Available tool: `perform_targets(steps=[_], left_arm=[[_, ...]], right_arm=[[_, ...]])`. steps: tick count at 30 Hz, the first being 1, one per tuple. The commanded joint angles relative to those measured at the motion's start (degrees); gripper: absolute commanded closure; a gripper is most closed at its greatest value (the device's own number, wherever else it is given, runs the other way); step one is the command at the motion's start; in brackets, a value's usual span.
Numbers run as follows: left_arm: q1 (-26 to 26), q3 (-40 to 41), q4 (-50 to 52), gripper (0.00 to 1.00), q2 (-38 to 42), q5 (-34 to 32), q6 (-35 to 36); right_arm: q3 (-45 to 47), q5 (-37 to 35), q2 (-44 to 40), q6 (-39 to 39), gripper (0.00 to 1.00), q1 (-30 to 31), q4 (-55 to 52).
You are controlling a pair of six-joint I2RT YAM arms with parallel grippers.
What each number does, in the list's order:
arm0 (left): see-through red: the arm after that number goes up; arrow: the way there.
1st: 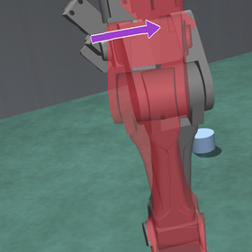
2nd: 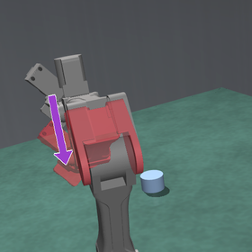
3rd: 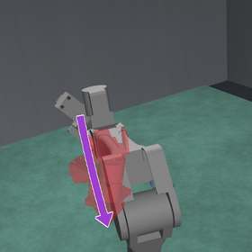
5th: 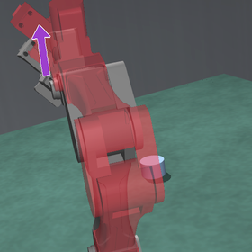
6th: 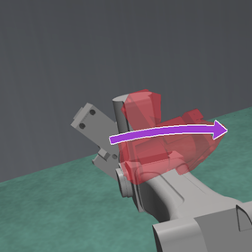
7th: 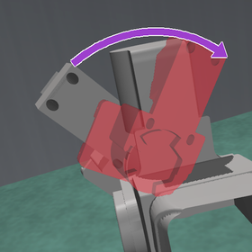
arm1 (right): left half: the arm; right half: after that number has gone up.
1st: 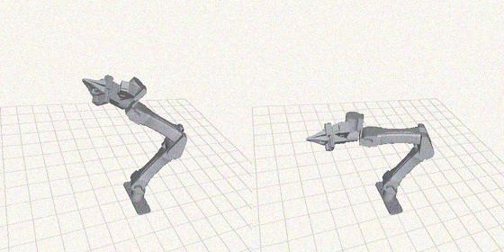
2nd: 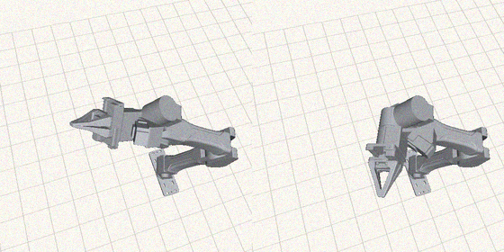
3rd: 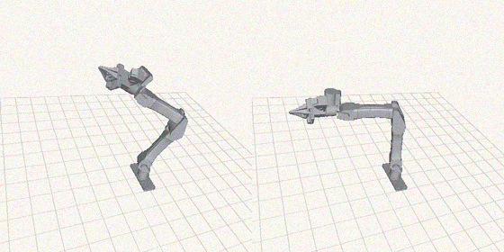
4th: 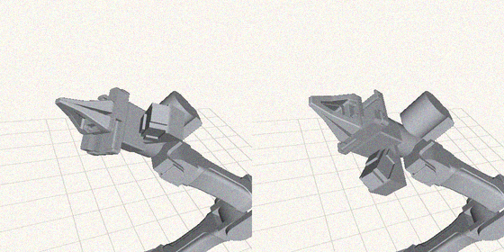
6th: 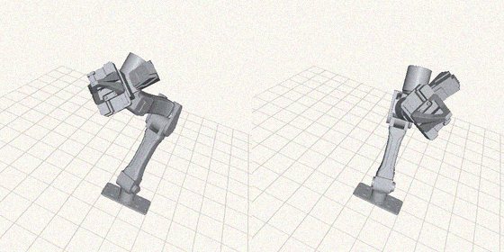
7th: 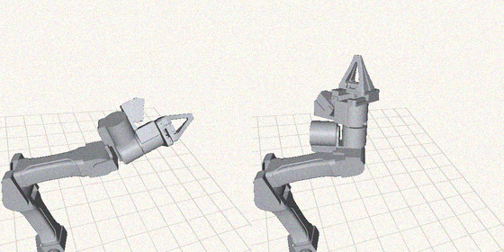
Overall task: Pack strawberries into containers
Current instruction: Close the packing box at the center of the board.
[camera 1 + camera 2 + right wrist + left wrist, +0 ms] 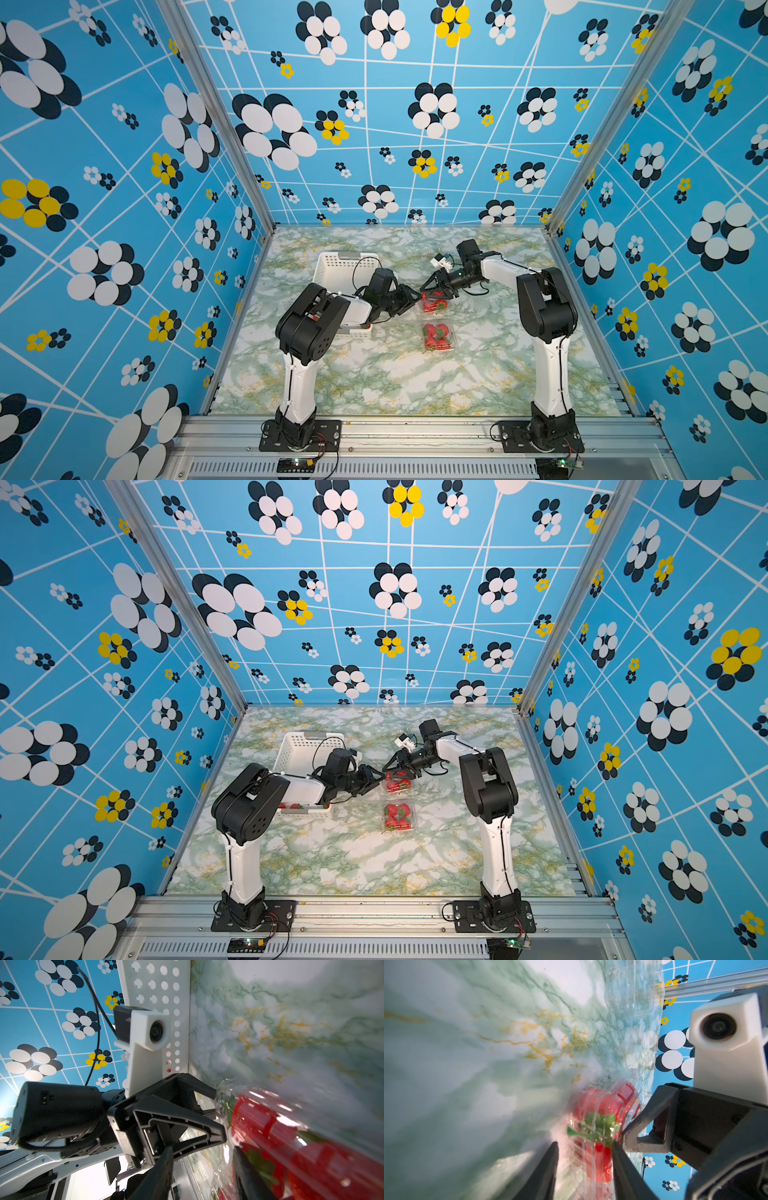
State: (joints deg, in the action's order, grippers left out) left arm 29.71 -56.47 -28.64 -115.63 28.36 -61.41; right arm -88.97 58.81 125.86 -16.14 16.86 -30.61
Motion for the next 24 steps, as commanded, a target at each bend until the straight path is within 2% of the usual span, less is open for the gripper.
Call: perform_targets(steps=[1, 3, 10, 15, 24], left_arm=[[0.0, -0.7, -0.1, 0.64, -1.8, -0.5, 0.3], [-0.1, -0.7, -0.8, 0.68, -2.0, -0.2, 0.0], [-0.4, 0.0, -2.9, 0.71, -2.1, 0.2, -1.0], [-1.1, 1.8, -6.0, 0.63, -2.2, -0.6, -2.1], [-2.1, 2.4, -12.6, 0.63, -3.6, -0.1, -4.3]], right_arm=[[0.8, -2.1, 0.1, -0.3, 0.52, 0.3, -0.2], [0.8, -2.1, 0.0, -0.2, 0.52, 0.3, -0.2], [0.6, -2.1, -0.3, 0.7, 0.52, 0.2, -1.2], [0.5, -2.3, -0.8, 1.9, 0.52, -0.3, -2.5], [0.8, -2.5, -0.8, 2.1, 0.52, -0.7, -2.9]])
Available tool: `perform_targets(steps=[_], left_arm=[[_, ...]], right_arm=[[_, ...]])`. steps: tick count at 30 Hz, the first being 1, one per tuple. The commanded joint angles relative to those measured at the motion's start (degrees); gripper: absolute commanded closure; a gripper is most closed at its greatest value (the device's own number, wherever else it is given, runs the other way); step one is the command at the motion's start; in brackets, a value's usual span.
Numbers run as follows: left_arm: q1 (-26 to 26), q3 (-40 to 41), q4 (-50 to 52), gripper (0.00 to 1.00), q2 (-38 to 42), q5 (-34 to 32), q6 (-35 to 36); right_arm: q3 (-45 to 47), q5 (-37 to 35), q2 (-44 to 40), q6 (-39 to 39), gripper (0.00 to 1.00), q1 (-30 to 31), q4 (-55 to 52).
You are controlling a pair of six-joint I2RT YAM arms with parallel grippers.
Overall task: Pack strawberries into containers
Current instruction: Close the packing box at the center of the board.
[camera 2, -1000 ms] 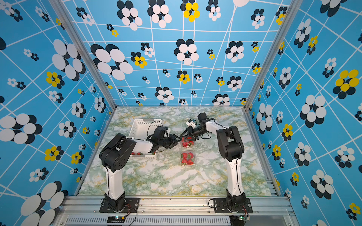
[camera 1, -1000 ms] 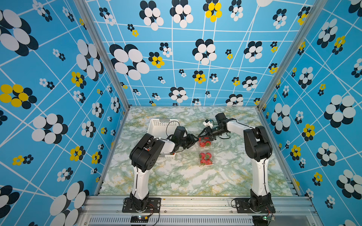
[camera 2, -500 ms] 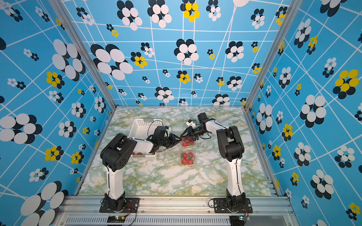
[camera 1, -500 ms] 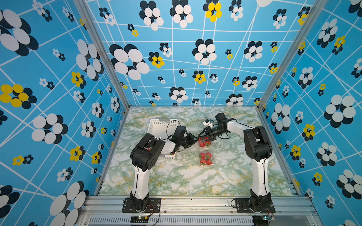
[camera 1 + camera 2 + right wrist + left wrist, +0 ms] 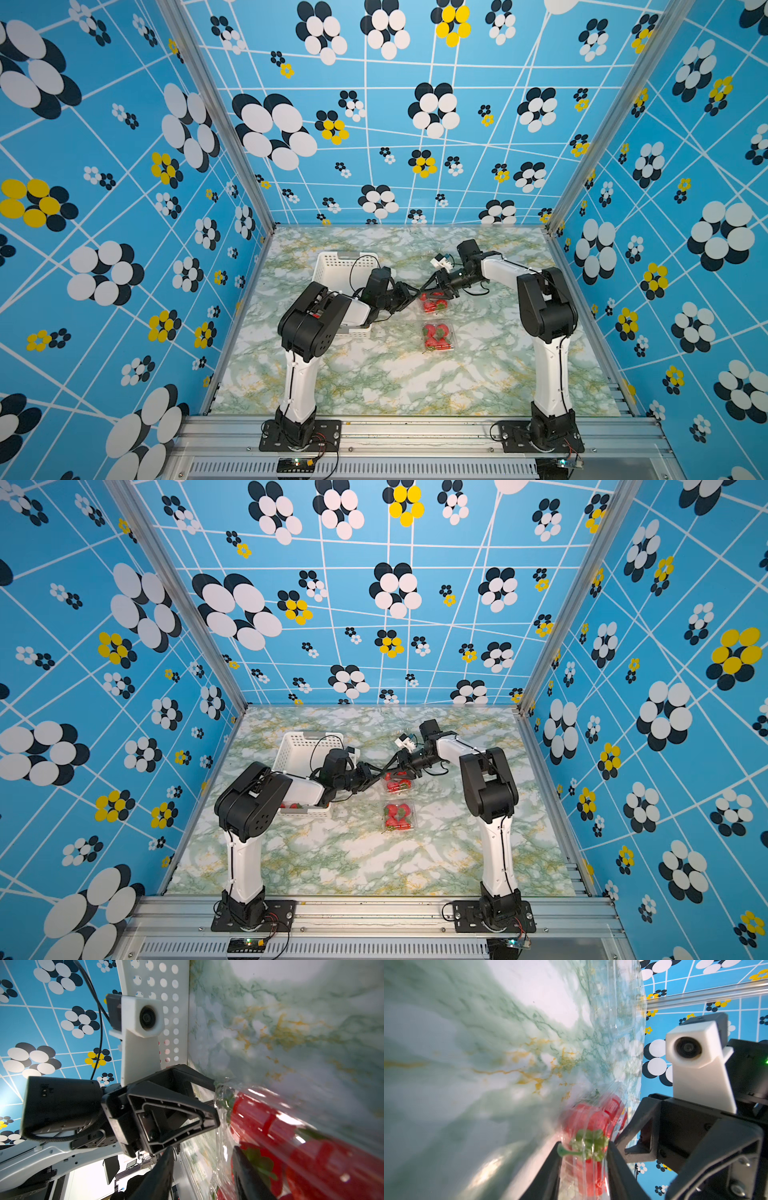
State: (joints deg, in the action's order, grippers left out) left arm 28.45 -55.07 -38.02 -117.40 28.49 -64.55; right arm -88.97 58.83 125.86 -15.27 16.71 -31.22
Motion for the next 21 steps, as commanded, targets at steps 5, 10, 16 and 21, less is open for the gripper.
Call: perform_targets(steps=[5, 10, 16, 21], left_arm=[[-1.0, 0.2, -2.3, 0.65, -2.4, -0.2, -1.0], [-0.9, -0.7, -1.9, 0.68, -3.6, 0.1, -1.4], [-1.0, -0.5, -3.0, 0.75, -4.1, 0.3, -2.1], [-1.0, -0.8, -3.9, 0.77, -4.7, 0.8, -2.5]], right_arm=[[0.8, -2.6, -0.8, 1.2, 0.52, -0.6, -2.4], [1.0, -2.6, -2.5, 1.1, 0.52, -0.6, -2.4], [1.0, -2.5, -3.1, 1.3, 0.52, -0.8, -2.5], [1.3, -2.6, -3.3, 1.5, 0.53, -0.9, -2.7]])
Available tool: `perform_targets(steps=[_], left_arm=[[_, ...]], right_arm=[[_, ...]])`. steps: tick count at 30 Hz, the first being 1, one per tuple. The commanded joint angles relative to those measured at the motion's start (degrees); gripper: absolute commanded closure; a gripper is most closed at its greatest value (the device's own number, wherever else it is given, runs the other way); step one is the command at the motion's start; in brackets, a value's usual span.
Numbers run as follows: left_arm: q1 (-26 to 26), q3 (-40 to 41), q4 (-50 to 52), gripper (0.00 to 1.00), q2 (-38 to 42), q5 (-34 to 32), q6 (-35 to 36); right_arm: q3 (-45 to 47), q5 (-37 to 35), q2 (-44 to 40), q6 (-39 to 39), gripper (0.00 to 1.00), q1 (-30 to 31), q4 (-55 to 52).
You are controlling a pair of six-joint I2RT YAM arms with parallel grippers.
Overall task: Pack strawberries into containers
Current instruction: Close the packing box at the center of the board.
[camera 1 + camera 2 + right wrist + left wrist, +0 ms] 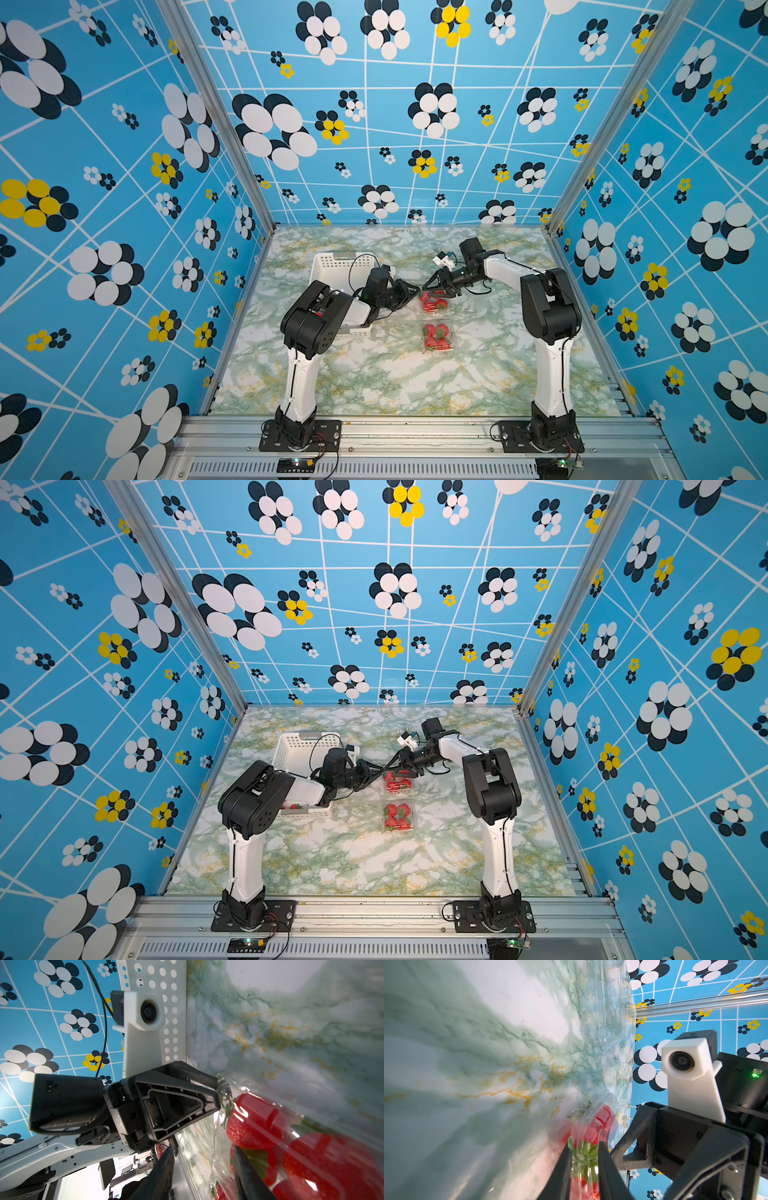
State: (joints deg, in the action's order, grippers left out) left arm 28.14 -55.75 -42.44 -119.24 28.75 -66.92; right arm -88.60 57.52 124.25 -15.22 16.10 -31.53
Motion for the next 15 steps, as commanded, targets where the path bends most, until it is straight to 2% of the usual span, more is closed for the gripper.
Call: perform_targets(steps=[1, 3, 5, 11, 12, 15], left_arm=[[-0.6, -0.1, 0.6, 0.77, -3.0, 0.6, -0.2], [-0.6, 0.0, 0.9, 0.78, -3.1, 0.4, -0.1], [-0.6, -0.1, 0.8, 0.83, -3.3, 0.5, -0.2], [-0.7, 0.3, 0.0, 0.85, -3.6, 0.5, -0.6], [-0.7, 0.4, -0.3, 0.84, -3.5, 0.6, -0.7], [-0.8, 1.1, -0.7, 0.64, -2.6, 0.1, -0.6]], right_arm=[[1.0, -1.3, -1.7, 1.5, 0.52, -0.3, -2.4], [1.3, -1.3, -1.6, 1.5, 0.52, -0.3, -2.2], [1.9, -1.3, -1.6, 1.4, 0.52, -0.4, -1.9], [2.4, -1.3, -1.8, 1.4, 0.52, -0.5, -1.6], [2.2, -1.2, -1.8, 1.5, 0.52, -0.5, -1.5], [1.8, -1.2, -1.9, 1.3, 0.53, -0.5, -1.7]])
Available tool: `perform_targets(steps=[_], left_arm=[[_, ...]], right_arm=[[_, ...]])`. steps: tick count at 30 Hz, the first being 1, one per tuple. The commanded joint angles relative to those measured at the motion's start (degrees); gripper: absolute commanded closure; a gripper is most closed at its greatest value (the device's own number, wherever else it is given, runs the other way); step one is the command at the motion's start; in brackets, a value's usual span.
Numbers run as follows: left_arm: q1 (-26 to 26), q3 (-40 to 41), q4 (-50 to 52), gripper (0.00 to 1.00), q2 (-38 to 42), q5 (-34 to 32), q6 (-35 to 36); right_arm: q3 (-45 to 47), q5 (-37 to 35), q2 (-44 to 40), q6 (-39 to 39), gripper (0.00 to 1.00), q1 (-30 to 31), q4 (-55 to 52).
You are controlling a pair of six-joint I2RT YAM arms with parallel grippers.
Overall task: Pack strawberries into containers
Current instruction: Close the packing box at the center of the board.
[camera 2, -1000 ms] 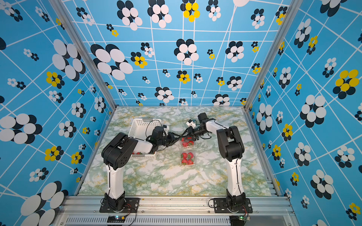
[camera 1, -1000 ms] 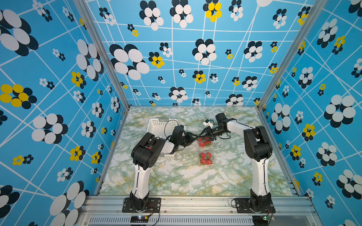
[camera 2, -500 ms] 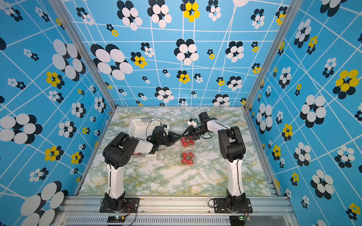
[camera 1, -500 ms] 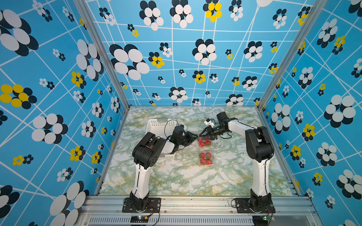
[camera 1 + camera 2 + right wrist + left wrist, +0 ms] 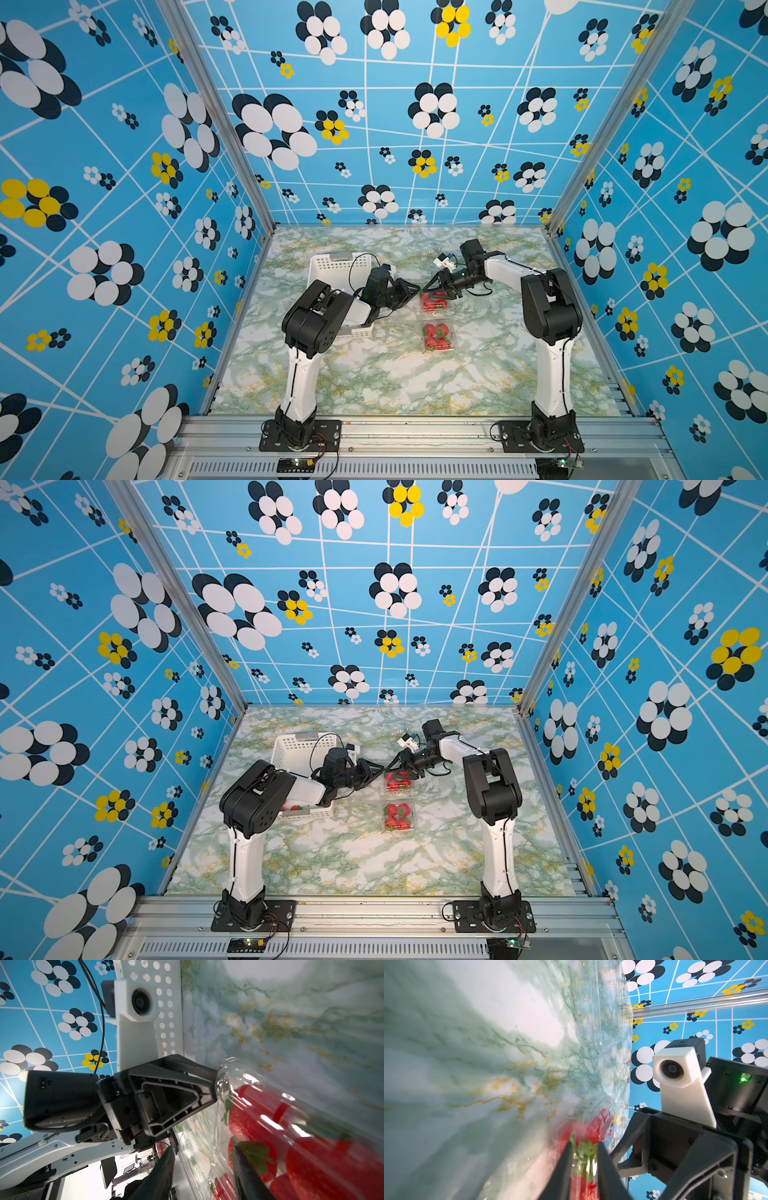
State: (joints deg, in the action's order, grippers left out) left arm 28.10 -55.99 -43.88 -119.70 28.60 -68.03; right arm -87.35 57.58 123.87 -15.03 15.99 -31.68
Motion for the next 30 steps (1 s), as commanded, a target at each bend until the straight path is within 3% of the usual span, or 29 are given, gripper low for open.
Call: perform_targets(steps=[1, 30], left_arm=[[-0.8, 1.5, 1.0, 0.59, -1.9, 0.1, 0.7], [-0.8, 7.7, 3.9, 0.58, 4.2, -2.1, 3.4]], right_arm=[[0.5, -1.2, -1.5, 1.2, 0.53, -0.3, -1.6], [3.1, -1.3, -5.6, 1.6, 0.53, -0.8, -0.6]])
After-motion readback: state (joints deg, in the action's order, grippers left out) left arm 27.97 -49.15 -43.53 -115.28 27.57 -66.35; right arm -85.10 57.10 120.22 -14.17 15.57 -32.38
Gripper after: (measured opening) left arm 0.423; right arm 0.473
